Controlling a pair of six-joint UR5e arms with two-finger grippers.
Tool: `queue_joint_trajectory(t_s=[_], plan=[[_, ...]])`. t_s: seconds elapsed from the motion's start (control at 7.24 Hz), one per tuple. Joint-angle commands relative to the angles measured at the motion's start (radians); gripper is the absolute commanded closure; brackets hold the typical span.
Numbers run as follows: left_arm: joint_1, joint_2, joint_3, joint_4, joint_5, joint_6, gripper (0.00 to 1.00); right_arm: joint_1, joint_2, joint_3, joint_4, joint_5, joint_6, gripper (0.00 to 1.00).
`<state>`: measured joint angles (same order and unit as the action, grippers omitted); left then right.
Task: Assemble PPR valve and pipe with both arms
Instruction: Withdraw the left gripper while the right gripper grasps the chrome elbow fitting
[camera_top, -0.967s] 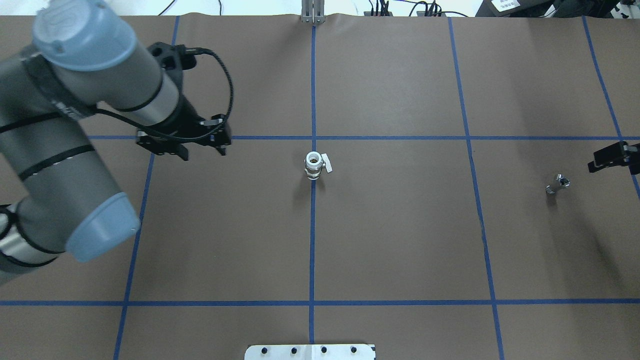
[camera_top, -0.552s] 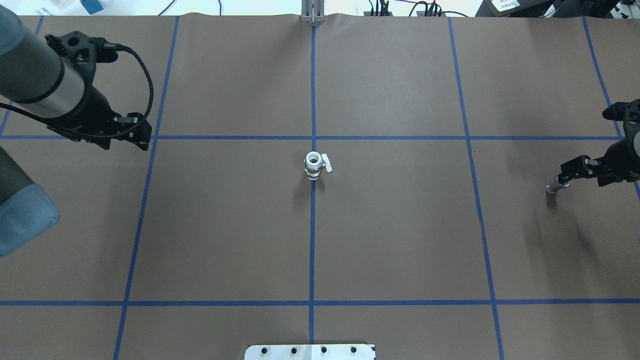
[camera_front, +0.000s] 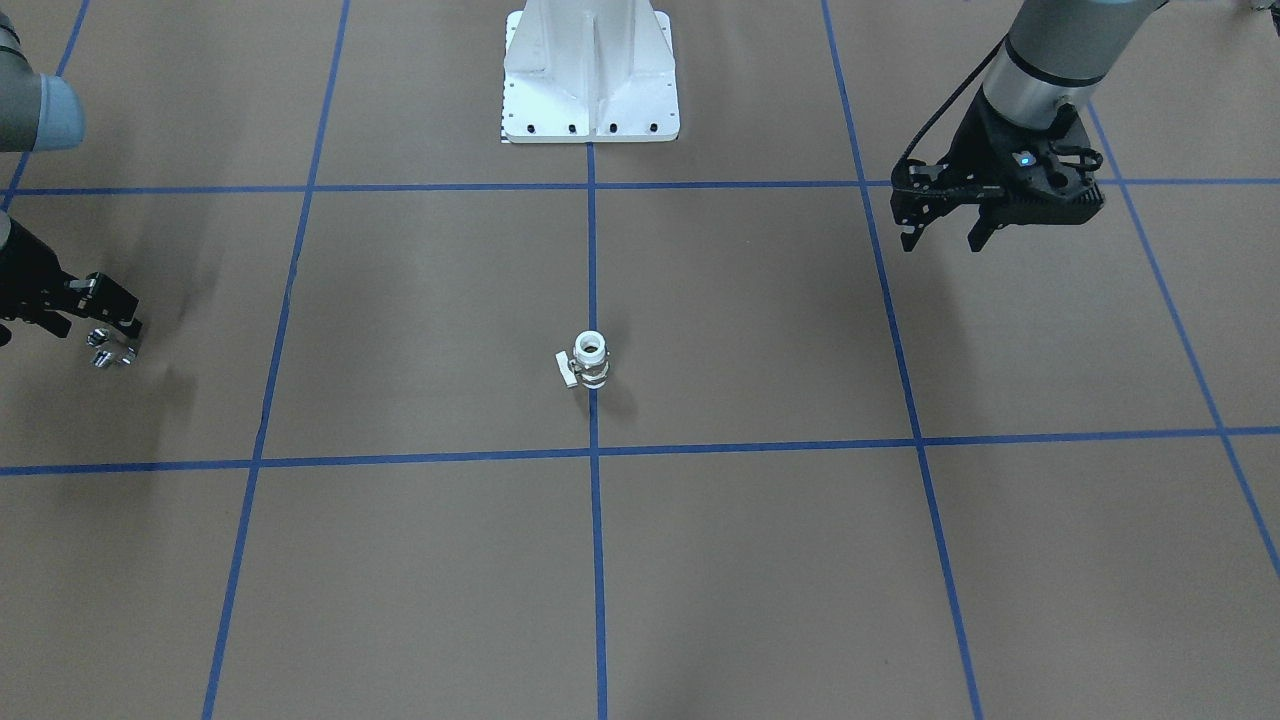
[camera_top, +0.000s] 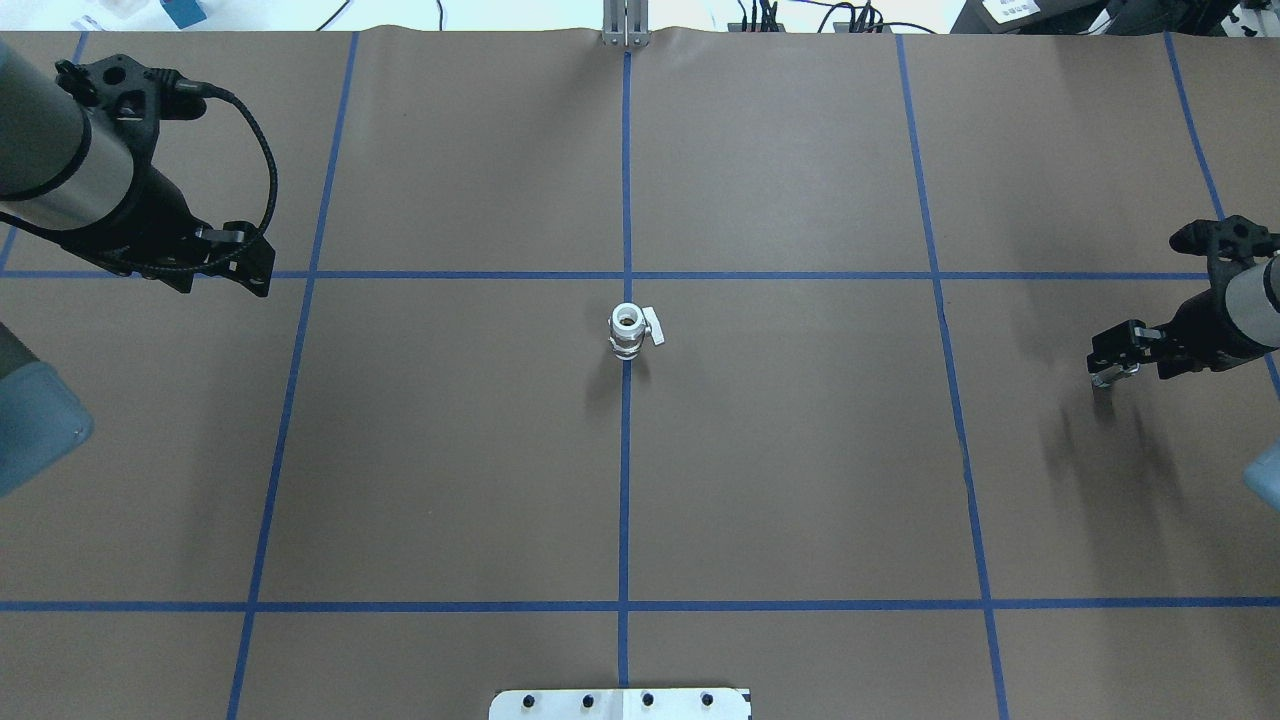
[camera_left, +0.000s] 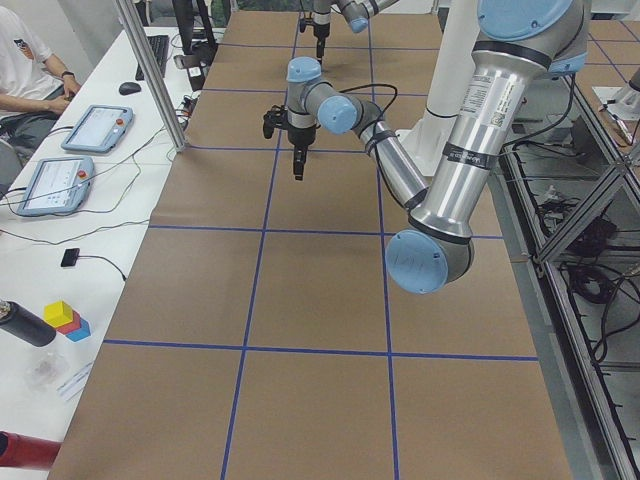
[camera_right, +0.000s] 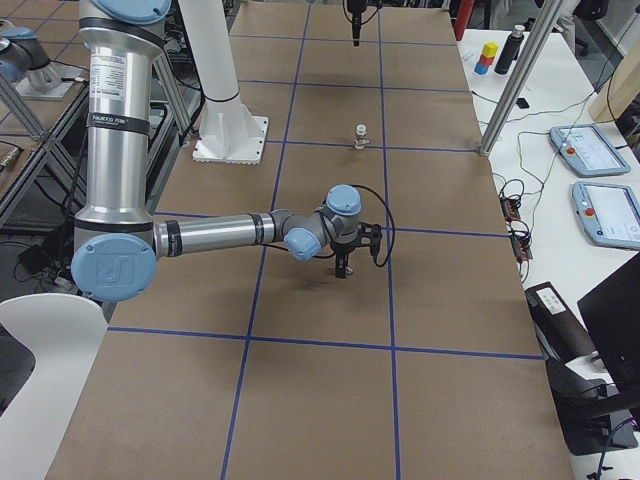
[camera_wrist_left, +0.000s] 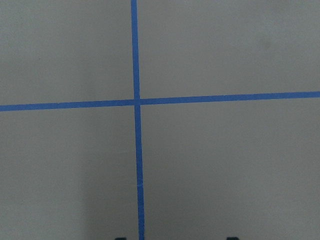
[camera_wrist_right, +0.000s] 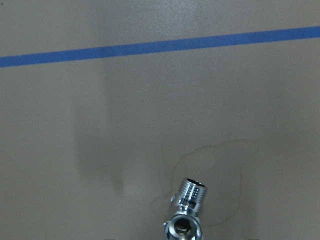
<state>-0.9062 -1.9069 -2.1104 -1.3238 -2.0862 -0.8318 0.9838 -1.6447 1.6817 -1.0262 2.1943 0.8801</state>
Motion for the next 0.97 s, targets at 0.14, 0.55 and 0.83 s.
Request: queue_joint_trajectory(t_s=[0.14,0.55,0.83], plan=[[0.001,-0.001,0.000,0.000,0.000,0.000,0.26,-0.008,0.008,-0.023,0.002,-0.014,0.002,0.61],[0.003,-0.007,0.006,0.002,0.000,-0.010,0.26,-0.004,-0.004,-0.004,0.003,-0.013,0.000,1.00],[-0.002,-0.001,0.009,0.002,0.000,0.006,0.27,0.021,0.026,0.125,-0.128,0.001,0.002,1.00]])
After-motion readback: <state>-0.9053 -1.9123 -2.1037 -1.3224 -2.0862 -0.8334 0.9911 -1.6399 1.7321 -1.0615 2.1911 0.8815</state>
